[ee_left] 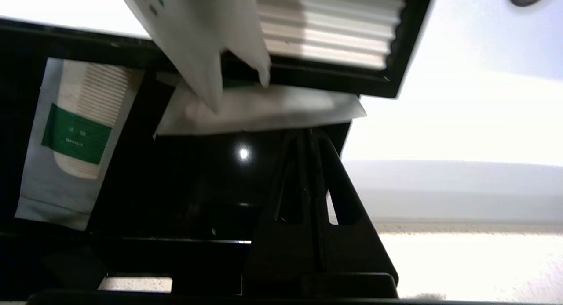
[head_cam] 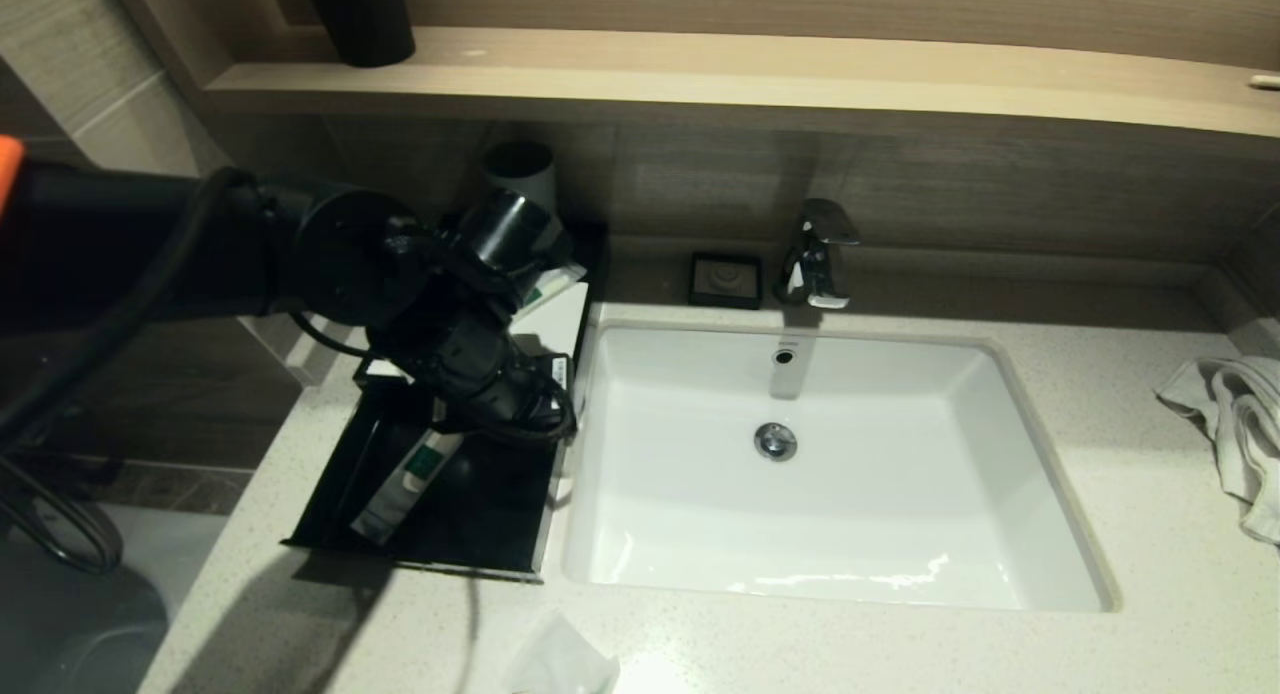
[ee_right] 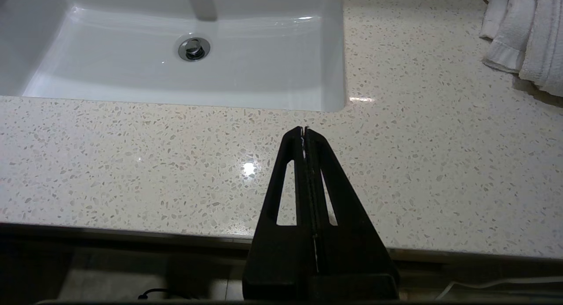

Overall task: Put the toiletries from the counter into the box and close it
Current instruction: Place the bathroom toiletry into the drawer

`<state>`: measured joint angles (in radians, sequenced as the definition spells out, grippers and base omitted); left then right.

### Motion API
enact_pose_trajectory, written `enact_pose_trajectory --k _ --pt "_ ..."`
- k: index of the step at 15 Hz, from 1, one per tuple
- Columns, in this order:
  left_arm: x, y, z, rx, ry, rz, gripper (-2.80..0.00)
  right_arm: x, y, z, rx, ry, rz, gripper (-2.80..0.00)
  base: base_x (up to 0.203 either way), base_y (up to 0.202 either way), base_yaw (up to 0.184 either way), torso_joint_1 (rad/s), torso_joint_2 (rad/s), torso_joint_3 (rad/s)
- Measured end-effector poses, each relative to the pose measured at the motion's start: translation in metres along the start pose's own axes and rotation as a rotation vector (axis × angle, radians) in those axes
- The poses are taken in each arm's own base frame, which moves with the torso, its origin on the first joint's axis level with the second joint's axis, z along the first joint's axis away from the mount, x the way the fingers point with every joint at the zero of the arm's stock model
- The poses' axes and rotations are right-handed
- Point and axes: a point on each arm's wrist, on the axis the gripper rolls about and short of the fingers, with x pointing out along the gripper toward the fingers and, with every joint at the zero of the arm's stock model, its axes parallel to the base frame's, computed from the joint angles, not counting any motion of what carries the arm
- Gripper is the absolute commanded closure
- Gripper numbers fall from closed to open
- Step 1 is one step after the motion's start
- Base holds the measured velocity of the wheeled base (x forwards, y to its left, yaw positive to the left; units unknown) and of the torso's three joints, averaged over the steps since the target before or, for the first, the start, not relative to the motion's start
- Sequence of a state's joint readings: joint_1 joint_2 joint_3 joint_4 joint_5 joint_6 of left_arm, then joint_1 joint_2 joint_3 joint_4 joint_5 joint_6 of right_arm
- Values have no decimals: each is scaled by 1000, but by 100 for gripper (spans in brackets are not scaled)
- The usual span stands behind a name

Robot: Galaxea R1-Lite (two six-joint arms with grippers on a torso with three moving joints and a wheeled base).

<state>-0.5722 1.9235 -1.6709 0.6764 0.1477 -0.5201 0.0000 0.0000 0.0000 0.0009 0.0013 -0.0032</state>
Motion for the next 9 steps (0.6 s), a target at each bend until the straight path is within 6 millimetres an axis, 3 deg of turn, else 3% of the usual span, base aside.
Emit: enact_pose_trajectory --k 4,9 --pt "-23 -3 2 3 -54 -39 0 0 0 0 0 0 0 0 0 0 0 0 0 0" --pt "-17 -3 1 -4 -45 -25 0 0 0 0 0 0 0 0 0 0 0 0 0 0"
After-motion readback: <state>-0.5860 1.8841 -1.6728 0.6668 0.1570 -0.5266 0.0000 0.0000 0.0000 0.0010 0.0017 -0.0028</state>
